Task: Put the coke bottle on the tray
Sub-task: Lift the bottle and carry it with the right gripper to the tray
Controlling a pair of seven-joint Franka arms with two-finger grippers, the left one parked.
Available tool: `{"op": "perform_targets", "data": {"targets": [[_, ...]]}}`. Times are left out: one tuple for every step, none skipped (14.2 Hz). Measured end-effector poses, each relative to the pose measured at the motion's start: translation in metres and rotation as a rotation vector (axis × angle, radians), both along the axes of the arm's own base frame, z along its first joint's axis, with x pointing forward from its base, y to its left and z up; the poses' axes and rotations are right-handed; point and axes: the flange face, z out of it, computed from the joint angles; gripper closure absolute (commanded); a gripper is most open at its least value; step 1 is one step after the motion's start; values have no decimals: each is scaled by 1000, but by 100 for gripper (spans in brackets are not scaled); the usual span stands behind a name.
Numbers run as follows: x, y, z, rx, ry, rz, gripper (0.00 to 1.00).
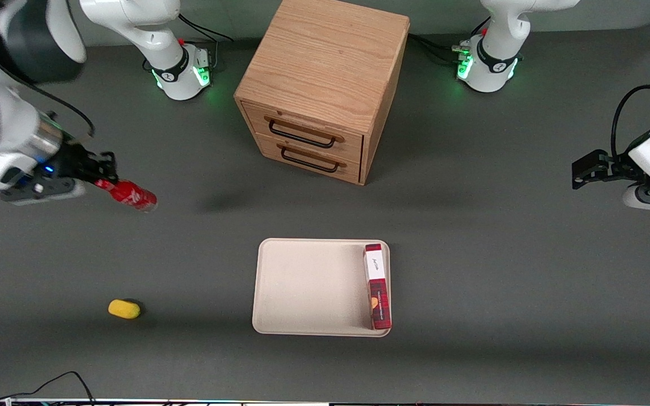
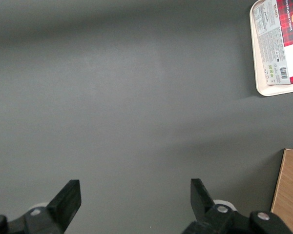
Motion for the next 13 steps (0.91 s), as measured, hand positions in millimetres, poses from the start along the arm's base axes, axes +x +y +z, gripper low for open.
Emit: {"op": "perform_targets", "data": {"targets": [[-2,0,24,1,-7,-2,100],[-3,0,44,2,-22,-6,100],[-3,2,59,4,-39,-10,100],[-1,5,68,7,-54,-17,100],[6,9,71,10,-60,-26,100],[17,18,67,14,-57,-30,100],[31,34,55,19,-43,-25,100],[46,56,38,23,-26,-11,100],[61,82,20,29,-19,4,100],[74,111,2,38,-27,15,100],[87,138,-18,50,-44,24,100],[98,161,-37,65,-68,33,100],[108,178,-56,80,-92,47,100]]}}
